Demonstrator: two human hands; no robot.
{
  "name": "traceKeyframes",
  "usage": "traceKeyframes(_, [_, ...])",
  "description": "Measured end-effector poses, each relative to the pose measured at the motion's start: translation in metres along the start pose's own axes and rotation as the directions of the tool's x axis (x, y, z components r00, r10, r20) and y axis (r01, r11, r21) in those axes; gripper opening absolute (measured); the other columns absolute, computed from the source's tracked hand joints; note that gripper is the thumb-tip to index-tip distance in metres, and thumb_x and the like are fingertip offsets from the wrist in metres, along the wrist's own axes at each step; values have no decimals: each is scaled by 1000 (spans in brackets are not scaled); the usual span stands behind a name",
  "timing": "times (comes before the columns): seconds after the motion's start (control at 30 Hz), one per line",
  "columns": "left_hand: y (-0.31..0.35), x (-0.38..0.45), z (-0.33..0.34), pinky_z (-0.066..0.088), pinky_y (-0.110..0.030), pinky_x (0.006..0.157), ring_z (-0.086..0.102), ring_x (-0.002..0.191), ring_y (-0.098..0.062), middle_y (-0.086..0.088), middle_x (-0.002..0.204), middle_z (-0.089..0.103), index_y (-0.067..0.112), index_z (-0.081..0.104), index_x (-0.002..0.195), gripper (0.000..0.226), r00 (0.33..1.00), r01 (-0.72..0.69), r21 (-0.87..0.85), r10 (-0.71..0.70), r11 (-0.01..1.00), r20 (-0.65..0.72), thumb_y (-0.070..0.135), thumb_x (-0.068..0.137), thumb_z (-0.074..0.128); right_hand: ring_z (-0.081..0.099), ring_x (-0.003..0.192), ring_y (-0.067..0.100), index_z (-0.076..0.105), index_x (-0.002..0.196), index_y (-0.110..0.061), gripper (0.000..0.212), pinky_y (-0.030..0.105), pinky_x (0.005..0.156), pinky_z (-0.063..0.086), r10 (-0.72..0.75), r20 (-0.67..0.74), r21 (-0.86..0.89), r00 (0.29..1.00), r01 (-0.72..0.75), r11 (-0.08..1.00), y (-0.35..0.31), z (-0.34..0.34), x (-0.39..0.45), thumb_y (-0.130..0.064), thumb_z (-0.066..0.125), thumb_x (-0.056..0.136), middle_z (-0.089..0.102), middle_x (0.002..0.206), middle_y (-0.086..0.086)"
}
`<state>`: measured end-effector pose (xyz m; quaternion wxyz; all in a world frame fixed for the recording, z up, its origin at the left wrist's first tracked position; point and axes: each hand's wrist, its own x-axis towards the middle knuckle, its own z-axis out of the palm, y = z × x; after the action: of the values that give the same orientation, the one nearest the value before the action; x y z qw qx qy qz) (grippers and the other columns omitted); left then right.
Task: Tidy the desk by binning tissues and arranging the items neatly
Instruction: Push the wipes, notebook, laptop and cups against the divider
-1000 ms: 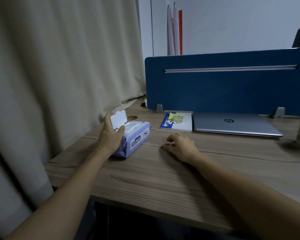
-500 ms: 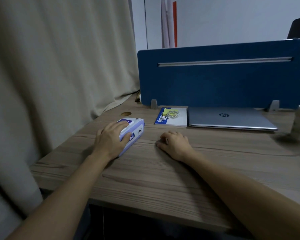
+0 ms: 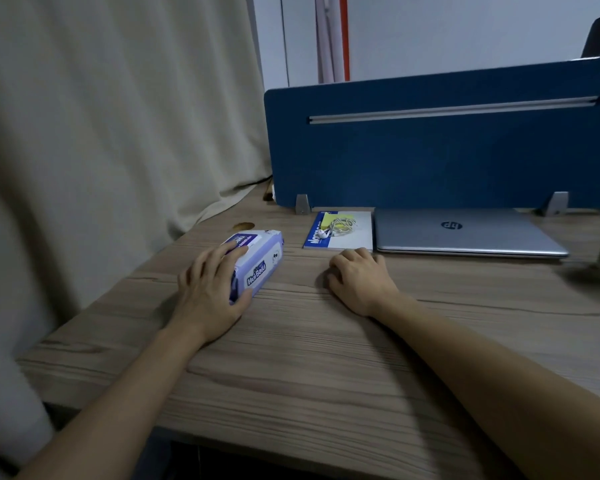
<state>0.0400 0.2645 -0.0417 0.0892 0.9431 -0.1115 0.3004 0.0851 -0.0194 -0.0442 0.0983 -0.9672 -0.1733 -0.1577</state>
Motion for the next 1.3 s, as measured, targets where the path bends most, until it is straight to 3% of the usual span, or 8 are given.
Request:
traceKeyframes(0.37, [19,75,65,32,-52,102,29,135,-29,1,149,37,27,41,140,64,996,83,-3,-83,997,-44,40,81,64,44,117,25,59,116,-18,36,44,93,32,44,-106,-84,993,-53,995,32,10,29,-38,37,94,60,121,3])
traceKeyframes(0.97, [40,183,151,29,-54,103,26,136,-28,1,151,31,29,32,142,62,999,38,-33,-39,999,-37,52,87,50,48,111,26,59,113,-18,33,47,96,30,41,-224,-133,974,-72,988,58,25,81,-32,41,88,60,117,3])
traceKeyframes(1.17, [39,180,152,12,-62,114,13,147,-29,-2,159,20,27,21,149,71,1000,-6,-32,7,999,13,59,89,41,49,109,26,60,112,-17,32,47,94,30,42,-262,-142,964,-81,987,60,23,74,-31,43,88,61,114,3])
traceKeyframes(1.3, [53,162,138,1,-57,117,9,149,-28,-1,161,17,26,19,151,74,999,-53,-4,53,999,-8,62,88,34,48,109,26,58,114,-17,32,48,95,30,55,-241,-158,969,-96,983,65,15,58,-31,42,90,60,114,3])
